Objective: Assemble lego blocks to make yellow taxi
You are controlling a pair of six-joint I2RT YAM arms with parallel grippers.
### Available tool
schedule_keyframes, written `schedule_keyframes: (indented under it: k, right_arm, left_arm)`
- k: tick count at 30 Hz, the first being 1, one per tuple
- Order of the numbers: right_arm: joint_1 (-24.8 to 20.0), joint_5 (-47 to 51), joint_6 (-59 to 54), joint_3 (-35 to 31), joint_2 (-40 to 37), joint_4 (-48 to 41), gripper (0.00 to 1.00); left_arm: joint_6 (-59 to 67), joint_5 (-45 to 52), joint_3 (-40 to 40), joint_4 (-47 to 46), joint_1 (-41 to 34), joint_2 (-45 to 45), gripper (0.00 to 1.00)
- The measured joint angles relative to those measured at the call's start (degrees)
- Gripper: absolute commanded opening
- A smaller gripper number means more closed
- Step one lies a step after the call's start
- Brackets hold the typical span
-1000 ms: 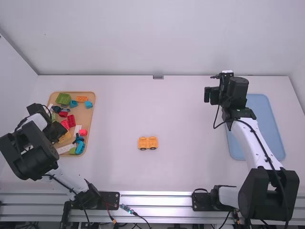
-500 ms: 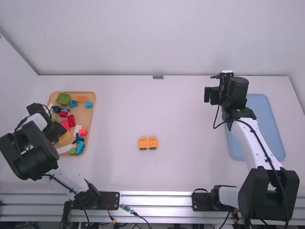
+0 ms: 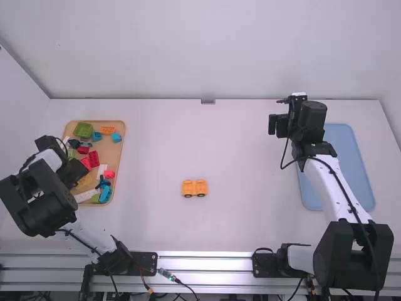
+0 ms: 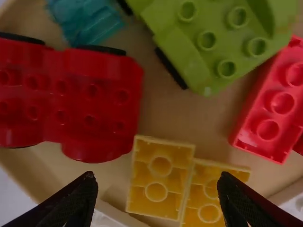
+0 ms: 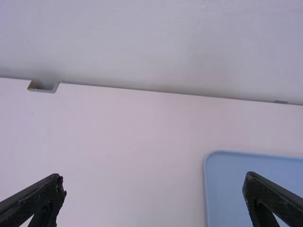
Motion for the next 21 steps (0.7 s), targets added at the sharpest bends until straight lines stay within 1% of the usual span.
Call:
schedule_keyframes:
  k: [7, 11, 16, 21]
  right_arm:
    - [0.0, 0.0, -0.1, 0.0, 0.0, 0.0, 0.99]
    - [0.0, -0.2, -0.1, 0.0, 0.0, 0.0, 0.99]
    - [0.0, -0.2, 0.0, 0.0, 0.0, 0.0, 0.99]
    - [0.0, -0.2, -0.2, 0.0, 0.0, -0.1, 0.99]
  left_arm:
    - [0.6, 2.1, -0.2, 0.2, 0.0, 0.0, 0.71]
    - [0.7, 3.5, -1.3, 1.7, 0.0, 0.0, 0.72]
    - [2.1, 7.5, -3.1, 5.2, 0.0, 0.0, 0.73]
    - [2.4, 9.4, -3.8, 5.6, 0.0, 0.0, 0.73]
